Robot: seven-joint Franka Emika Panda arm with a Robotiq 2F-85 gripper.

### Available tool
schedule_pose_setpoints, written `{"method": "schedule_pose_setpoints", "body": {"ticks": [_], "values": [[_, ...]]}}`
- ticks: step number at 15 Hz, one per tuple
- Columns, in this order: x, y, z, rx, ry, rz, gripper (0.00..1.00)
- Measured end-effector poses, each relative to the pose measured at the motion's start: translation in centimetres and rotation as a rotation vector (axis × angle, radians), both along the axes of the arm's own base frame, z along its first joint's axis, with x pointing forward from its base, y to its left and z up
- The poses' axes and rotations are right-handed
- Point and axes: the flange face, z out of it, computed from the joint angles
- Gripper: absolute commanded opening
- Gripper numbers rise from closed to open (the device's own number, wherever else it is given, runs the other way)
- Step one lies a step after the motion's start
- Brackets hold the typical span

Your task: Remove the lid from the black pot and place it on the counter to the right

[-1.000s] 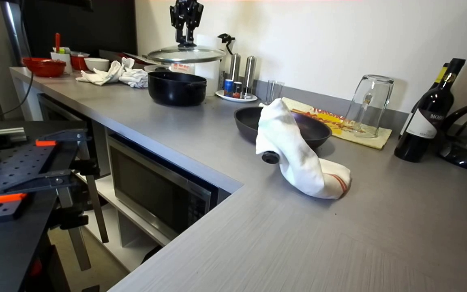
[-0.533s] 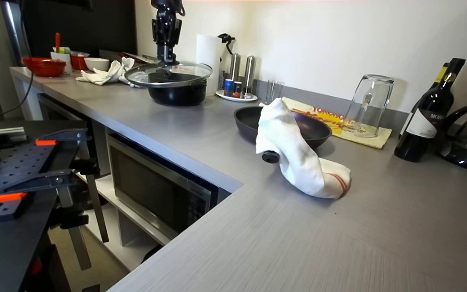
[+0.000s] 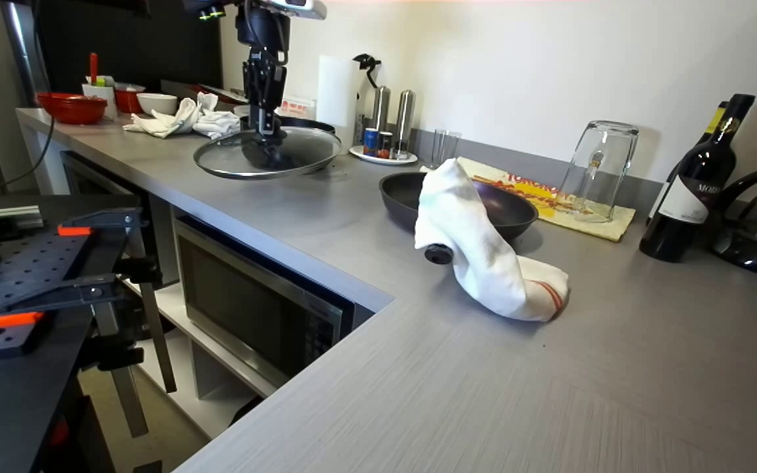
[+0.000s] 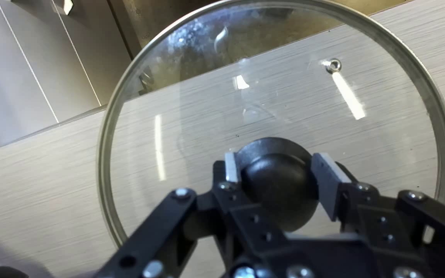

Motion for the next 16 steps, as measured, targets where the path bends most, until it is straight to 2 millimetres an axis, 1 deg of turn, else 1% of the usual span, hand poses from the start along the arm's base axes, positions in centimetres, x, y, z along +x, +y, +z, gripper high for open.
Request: {"method": "schedule_pose_setpoints", "body": {"ticks": [4,7,10,16], "values": [[0.8,-0.6,-2.4,0.001,0.024,-0.013,0.24],[1.7,-0.6,-4.4,-0.003,0.059,-0.01,0.24],[2.8,-0.2,-6.1,-0.011,0.085,0.007,0.24],[4.9,1.4,-8.2,-0.017,0.107,0.045,0.24]]}}
